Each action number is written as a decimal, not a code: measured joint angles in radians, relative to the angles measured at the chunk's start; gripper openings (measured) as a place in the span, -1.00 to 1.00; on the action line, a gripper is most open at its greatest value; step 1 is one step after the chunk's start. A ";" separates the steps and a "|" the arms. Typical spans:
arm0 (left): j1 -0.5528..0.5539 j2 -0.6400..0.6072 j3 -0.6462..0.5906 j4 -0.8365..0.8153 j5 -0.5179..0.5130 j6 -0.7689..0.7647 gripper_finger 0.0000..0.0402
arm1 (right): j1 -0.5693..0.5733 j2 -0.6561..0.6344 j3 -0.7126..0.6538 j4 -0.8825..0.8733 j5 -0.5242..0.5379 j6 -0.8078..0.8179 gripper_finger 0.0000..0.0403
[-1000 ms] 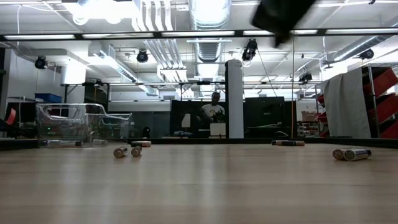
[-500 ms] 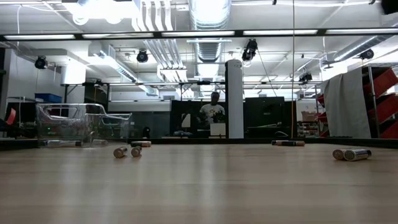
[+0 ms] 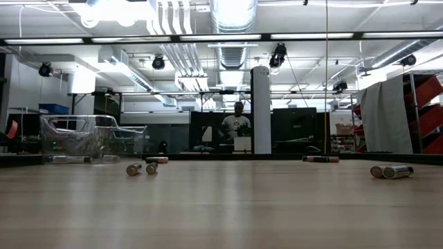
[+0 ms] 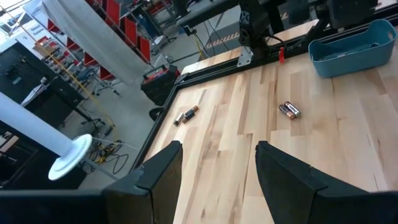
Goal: Sort batteries
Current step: Put the copper and black battery into the blue bin, then put the silver and black battery into the transparent bin
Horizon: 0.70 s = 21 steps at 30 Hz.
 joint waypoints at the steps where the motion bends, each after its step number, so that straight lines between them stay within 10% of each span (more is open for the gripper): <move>1: 0.000 0.000 0.000 0.000 0.000 -0.001 -0.09 | 0.000 0.000 -0.006 0.002 0.001 -0.001 -0.66; 15: 0.000 0.000 0.000 0.000 0.000 -0.009 -0.09 | -0.004 -0.008 -0.018 0.003 0.015 -0.002 -0.49; 21: -0.001 0.000 0.000 -0.001 0.004 -0.067 -0.09 | -0.040 -0.015 0.028 0.010 0.263 -0.002 -0.52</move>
